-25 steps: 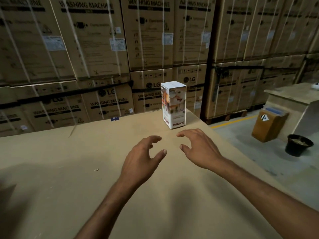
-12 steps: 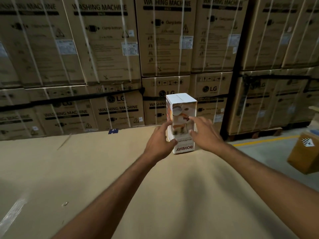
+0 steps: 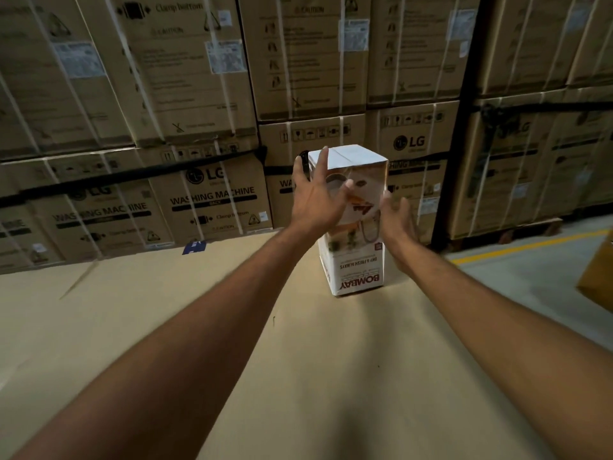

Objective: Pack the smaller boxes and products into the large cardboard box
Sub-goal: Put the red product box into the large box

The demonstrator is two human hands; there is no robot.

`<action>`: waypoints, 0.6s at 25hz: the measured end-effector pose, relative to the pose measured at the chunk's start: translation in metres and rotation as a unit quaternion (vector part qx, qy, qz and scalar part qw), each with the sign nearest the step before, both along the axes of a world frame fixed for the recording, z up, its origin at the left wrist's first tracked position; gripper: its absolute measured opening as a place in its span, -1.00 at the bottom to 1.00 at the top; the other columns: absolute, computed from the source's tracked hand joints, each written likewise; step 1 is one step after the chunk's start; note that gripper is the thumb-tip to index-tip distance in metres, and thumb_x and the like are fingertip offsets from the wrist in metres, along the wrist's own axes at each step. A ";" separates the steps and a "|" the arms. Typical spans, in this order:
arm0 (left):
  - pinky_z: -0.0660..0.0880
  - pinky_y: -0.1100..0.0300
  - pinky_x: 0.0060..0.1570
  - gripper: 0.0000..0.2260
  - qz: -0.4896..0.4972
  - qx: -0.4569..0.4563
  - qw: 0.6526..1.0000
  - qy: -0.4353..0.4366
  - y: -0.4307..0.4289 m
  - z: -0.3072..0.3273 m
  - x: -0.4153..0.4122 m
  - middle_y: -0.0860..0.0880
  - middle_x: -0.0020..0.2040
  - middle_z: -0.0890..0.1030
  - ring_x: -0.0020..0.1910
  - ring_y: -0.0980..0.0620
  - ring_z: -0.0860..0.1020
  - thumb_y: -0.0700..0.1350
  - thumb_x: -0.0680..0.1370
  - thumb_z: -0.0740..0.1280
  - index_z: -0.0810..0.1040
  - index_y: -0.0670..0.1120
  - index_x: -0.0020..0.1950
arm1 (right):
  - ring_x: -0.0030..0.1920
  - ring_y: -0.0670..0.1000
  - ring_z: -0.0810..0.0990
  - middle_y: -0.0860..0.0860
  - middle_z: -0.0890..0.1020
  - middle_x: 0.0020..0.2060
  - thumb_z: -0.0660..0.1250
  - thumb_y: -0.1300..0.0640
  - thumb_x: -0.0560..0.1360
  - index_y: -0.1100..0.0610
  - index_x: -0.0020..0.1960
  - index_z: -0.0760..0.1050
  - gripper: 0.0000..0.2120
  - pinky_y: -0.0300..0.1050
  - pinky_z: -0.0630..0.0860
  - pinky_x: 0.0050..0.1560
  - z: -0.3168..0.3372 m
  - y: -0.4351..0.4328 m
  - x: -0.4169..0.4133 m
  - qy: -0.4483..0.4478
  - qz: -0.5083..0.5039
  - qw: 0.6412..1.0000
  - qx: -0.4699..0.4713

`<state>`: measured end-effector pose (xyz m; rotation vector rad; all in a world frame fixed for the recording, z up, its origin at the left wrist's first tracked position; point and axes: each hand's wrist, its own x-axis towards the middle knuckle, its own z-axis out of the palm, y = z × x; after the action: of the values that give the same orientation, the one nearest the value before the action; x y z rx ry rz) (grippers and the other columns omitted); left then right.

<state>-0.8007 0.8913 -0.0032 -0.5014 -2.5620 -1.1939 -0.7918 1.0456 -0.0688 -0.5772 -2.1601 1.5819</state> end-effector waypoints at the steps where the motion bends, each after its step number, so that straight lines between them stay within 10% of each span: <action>1: 0.36 -0.30 0.40 -0.31 0.002 -0.002 1.000 0.001 0.005 -0.003 -0.011 -0.05 0.65 -0.27 0.59 -0.29 0.12 0.27 0.59 0.28 0.03 0.23 0.64 | 0.44 0.23 0.43 0.11 0.46 0.46 -0.09 -0.54 0.50 -0.05 0.56 0.27 -0.18 0.26 0.38 0.41 0.001 0.000 -0.007 0.004 0.017 1.000 -0.010; 5: 0.54 -0.15 0.23 -0.52 0.011 0.005 1.000 0.026 0.012 -0.003 -0.034 -0.07 0.63 0.07 0.45 -0.17 0.37 0.26 0.61 0.25 0.38 0.09 0.47 | 0.13 0.15 0.70 0.07 0.73 0.10 -0.12 -0.60 0.44 0.00 0.34 0.55 -0.10 0.11 0.64 0.10 -0.018 0.009 -0.035 0.012 0.082 0.980 -0.183; 8: 0.53 0.09 -0.02 -0.68 0.058 0.030 0.993 0.101 0.008 -0.008 -0.032 -0.06 0.46 0.39 0.29 0.01 0.48 0.18 0.67 0.19 0.47 0.01 0.30 | 0.07 0.19 0.68 0.14 0.72 0.06 0.03 -0.36 0.64 0.10 0.17 0.60 -0.40 0.12 0.62 0.11 -0.051 0.012 -0.036 -0.066 0.051 0.962 -0.259; 15: 0.62 0.01 -0.01 -0.74 0.107 0.119 0.980 0.116 -0.023 -0.024 -0.028 -0.04 0.37 0.42 0.12 0.08 0.49 0.15 0.69 0.16 0.42 -0.02 0.19 | 0.10 0.15 0.58 0.14 0.67 0.05 0.14 -0.37 0.59 0.05 0.19 0.61 -0.44 0.15 0.41 0.29 -0.095 -0.007 -0.025 -0.121 0.075 0.942 -0.304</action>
<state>-0.8287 0.8686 -0.0270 -0.2839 -2.1796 -1.2613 -0.8171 1.0390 -0.1636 -0.8407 -1.8832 2.3988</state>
